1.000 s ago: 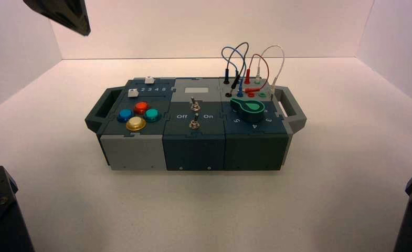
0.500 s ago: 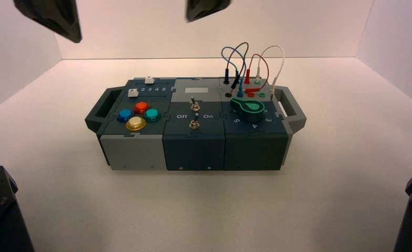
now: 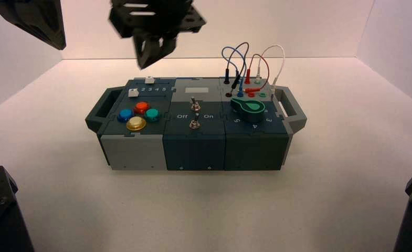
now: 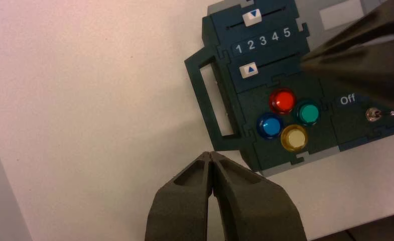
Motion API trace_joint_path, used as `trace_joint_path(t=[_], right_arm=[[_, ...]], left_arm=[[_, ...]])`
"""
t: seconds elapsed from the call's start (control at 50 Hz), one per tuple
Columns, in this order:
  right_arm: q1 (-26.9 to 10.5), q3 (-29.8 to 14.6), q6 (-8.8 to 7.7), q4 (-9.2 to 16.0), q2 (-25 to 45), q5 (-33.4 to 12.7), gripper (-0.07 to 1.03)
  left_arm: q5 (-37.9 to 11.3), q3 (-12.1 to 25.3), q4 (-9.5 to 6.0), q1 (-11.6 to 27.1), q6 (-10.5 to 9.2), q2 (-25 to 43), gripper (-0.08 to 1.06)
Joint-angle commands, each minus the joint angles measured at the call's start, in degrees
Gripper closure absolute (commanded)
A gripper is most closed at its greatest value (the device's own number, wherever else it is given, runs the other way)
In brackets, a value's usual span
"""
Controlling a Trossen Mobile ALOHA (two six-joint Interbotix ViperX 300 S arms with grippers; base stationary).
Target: Push the red button with the right gripper.
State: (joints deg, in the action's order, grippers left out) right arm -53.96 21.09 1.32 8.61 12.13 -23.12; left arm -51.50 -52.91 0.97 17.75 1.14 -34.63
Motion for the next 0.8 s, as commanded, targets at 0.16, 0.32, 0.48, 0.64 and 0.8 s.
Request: trace_joint_path(t=[0.16,0.32,0.48,0.64,0.8], right_arm=[[-0.97,-3.43,0.0,0.97,2.55,-2.64,0.99],[-0.97,-2.99,0.0,1.76,3.69,-2.81,0.99],[-0.97,-2.99,0.0,2.02,4.83,-2.81,0.98],[-0.97,-2.81,0.0,2.81,5.89,-3.25,0.99],[-1.05,-1.93,0.0,3.87,6.33,-3.34,0.99]], left_arm=[[0.7,0.62,0.18,-0.26,0.35,-0.35,1.01],[0.79,0.62,0.18,-0.26,0.35,-0.35,1.01],[0.97,0.62,0.18,-0.35,0.44,-0.26,1.01],[0.97,0.62,0.18,-0.35,0.53,0.0,1.01],[1.05,0.7,0.18,-0.35,0.62,0.26,1.01]])
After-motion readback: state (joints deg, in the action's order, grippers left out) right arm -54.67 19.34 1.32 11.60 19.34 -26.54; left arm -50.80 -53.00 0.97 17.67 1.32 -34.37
